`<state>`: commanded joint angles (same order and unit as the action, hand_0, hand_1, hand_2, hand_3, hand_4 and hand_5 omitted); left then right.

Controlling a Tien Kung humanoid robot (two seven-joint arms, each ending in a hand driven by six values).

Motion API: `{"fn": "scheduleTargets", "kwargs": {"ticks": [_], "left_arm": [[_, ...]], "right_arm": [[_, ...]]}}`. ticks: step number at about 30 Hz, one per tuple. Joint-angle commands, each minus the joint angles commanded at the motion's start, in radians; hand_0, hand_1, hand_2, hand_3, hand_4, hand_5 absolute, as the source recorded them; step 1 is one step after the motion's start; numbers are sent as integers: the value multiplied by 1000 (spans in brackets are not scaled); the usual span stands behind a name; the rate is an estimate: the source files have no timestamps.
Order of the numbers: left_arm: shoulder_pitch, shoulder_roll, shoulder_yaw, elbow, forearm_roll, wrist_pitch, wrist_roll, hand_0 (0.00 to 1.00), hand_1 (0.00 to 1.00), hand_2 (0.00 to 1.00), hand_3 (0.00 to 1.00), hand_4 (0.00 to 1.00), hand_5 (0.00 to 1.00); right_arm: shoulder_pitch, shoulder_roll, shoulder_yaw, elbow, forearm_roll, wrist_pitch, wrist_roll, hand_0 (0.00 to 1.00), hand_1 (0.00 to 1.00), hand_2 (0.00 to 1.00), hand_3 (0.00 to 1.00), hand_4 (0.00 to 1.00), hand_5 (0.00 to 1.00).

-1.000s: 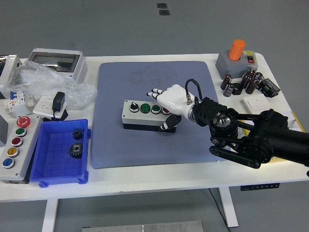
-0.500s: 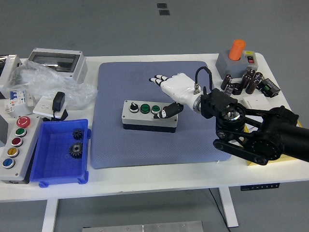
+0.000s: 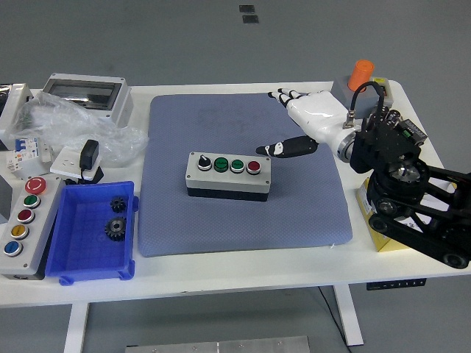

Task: Pick up the button,place it on the desk,press the button,press the button

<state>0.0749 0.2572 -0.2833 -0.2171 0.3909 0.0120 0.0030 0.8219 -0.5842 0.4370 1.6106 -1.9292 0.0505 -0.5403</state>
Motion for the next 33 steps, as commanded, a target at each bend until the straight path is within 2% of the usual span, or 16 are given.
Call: {"fn": "scheduleTargets", "kwargs": {"ticks": [4,5,8,10,11,17,18,23,24,29,30,33], "left_arm": [[-1,1,-5,0,4,1,1,602,664,597,624,741,373],[-1,1,-4,0,4,1,1,603,666,599,625,735,387],[0,0,-2,0,2,2,3,603,666,599,625,735,387],[0,0,-1,0,1,2,4,603,666,599,625,735,387],[-1,0,-1,0,2,2,4,603,667,599,625,735,389],[-1,-1,-1,0,1,1,4,603,667,599,625,735,389],[0,-1,0,0,0,1,4,603,667,599,625,736,390],[-2,0,-1,0,1,0,4,603,667,599,625,736,390],[-2,0,-2,0,2,-1,4,603,667,598,626,742,395],[-3,-1,0,0,0,-1,4,603,667,598,626,742,395],[-3,-1,1,0,0,-1,4,603,667,598,626,745,398],[-3,0,0,0,1,-1,4,603,667,598,626,745,398]], "right_arm": [[-9,-27,-34,62,39,95,-85,309,620,880,998,998,820],[-10,-28,-45,72,47,120,-105,303,586,727,998,984,645],[-10,-16,-75,83,54,152,-105,303,586,727,998,984,645],[-11,-2,-94,82,52,149,-105,303,586,727,998,984,645],[-11,6,-104,81,48,143,-105,297,532,626,998,857,474],[-9,32,-134,76,16,106,-105,297,532,626,998,857,474],[-8,34,-135,75,14,103,-105,262,457,443,977,611,250],[0,50,-149,58,10,84,-105,262,457,443,977,611,250],[1,53,-154,55,10,82,-105,278,444,294,958,331,54],[11,69,-184,42,21,79,-105,278,444,294,958,331,54],[12,70,-189,40,23,79,-105,275,431,280,973,303,4],[14,73,-201,33,28,76,-105,275,431,280,973,303,4]]}}
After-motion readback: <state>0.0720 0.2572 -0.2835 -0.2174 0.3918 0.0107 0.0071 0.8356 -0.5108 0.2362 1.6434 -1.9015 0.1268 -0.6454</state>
